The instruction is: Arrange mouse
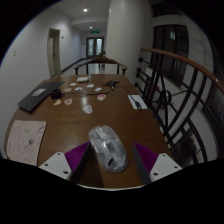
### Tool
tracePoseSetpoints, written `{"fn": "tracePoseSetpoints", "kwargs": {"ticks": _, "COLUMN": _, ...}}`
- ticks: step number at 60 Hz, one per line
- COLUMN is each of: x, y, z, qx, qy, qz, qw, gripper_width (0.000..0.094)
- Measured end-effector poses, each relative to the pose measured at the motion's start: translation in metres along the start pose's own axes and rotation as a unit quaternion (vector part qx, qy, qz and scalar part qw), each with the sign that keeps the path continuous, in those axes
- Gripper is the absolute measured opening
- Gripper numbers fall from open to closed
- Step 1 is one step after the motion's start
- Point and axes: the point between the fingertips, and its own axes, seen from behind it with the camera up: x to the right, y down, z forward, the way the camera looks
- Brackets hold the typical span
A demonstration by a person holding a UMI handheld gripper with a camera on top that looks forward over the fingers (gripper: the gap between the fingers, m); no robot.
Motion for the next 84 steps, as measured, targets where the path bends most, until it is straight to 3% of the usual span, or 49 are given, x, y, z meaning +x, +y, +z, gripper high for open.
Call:
{"fn": "tracePoseSetpoints", "kwargs": {"ticks": 13, "x": 0.003, "y": -0.026, "z": 0.035, "qx": 0.004, "qy": -0.029, "qz": 0.026, "qw": 0.999, "gripper_width": 0.0831}}
{"fn": "tracePoseSetpoints", "kwargs": {"ticks": 17, "x": 0.013, "y": -0.025, "z": 0.037, "qx": 0.011, "qy": -0.007, "qz": 0.040, "qw": 0.999, "gripper_width": 0.0608}}
{"fn": "tracePoseSetpoints", "kwargs": {"ticks": 20, "x": 0.017, "y": -0.025, "z": 0.038, "qx": 0.018, "qy": 0.005, "qz": 0.053, "qw": 0.998, "gripper_width": 0.0517}}
{"fn": "tracePoseSetpoints", "kwargs": {"ticks": 27, "x": 0.021, "y": -0.026, "z": 0.036, "qx": 0.018, "qy": 0.015, "qz": 0.076, "qw": 0.997, "gripper_width": 0.0413}}
{"fn": "tracePoseSetpoints", "kwargs": {"ticks": 31, "x": 0.026, "y": -0.022, "z": 0.025, "qx": -0.006, "qy": 0.052, "qz": 0.069, "qw": 0.996, "gripper_width": 0.0381}}
{"fn": "tracePoseSetpoints", "kwargs": {"ticks": 35, "x": 0.023, "y": -0.036, "z": -0.003, "qx": 0.007, "qy": 0.087, "qz": 0.047, "qw": 0.995, "gripper_width": 0.0379}}
{"fn": "tracePoseSetpoints", "kwargs": {"ticks": 44, "x": -0.067, "y": -0.082, "z": -0.082, "qx": 0.062, "qy": 0.062, "qz": 0.057, "qw": 0.995, "gripper_width": 0.0383}}
{"fn": "tracePoseSetpoints", "kwargs": {"ticks": 50, "x": -0.157, "y": -0.091, "z": -0.109, "qx": 0.076, "qy": 0.025, "qz": 0.064, "qw": 0.995, "gripper_width": 0.0380}}
{"fn": "tracePoseSetpoints", "kwargs": {"ticks": 58, "x": -0.266, "y": -0.050, "z": -0.092, "qx": 0.034, "qy": -0.033, "qz": 0.045, "qw": 0.998, "gripper_width": 0.0383}}
{"fn": "tracePoseSetpoints", "kwargs": {"ticks": 68, "x": -0.329, "y": 0.015, "z": -0.057, "qx": -0.018, "qy": -0.050, "qz": 0.014, "qw": 0.998, "gripper_width": 0.0390}}
{"fn": "tracePoseSetpoints", "kwargs": {"ticks": 70, "x": -0.330, "y": 0.011, "z": -0.053, "qx": 0.001, "qy": -0.045, "qz": 0.014, "qw": 0.999, "gripper_width": 0.0383}}
{"fn": "tracePoseSetpoints", "kwargs": {"ticks": 75, "x": -0.331, "y": 0.012, "z": -0.048, "qx": 0.001, "qy": -0.043, "qz": 0.014, "qw": 0.999, "gripper_width": 0.0383}}
{"fn": "tracePoseSetpoints", "kwargs": {"ticks": 81, "x": -0.332, "y": 0.014, "z": -0.053, "qx": -0.007, "qy": -0.043, "qz": 0.013, "qw": 0.999, "gripper_width": 0.0544}}
{"fn": "tracePoseSetpoints", "kwargs": {"ticks": 84, "x": -0.335, "y": 0.015, "z": -0.060, "qx": -0.010, "qy": -0.051, "qz": 0.016, "qw": 0.999, "gripper_width": 0.0711}}
